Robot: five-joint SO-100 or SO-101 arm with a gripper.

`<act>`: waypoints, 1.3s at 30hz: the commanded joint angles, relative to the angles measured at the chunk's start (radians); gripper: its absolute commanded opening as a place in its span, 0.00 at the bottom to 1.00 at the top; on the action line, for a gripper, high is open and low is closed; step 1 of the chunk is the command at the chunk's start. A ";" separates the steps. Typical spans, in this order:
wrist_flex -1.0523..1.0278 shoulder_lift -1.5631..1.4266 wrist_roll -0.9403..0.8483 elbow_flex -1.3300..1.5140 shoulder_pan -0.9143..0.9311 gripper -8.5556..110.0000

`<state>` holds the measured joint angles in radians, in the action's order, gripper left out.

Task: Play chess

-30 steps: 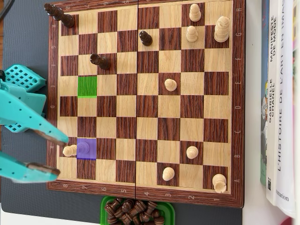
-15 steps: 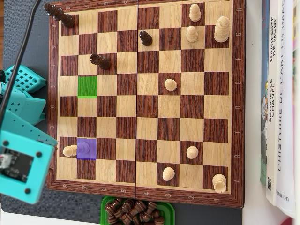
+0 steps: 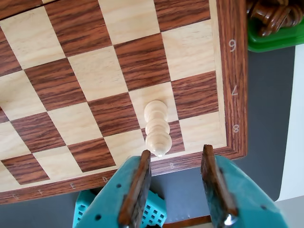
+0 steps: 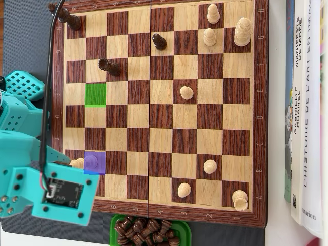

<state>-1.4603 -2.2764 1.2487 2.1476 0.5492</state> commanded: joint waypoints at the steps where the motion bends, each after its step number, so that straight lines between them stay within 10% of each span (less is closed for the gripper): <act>1: 0.002 0.025 -0.005 -0.052 -0.003 0.21; 39: 0.025 0.267 0.005 -0.092 -0.012 0.21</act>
<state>-1.4527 -2.0080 1.2502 2.1062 0.5323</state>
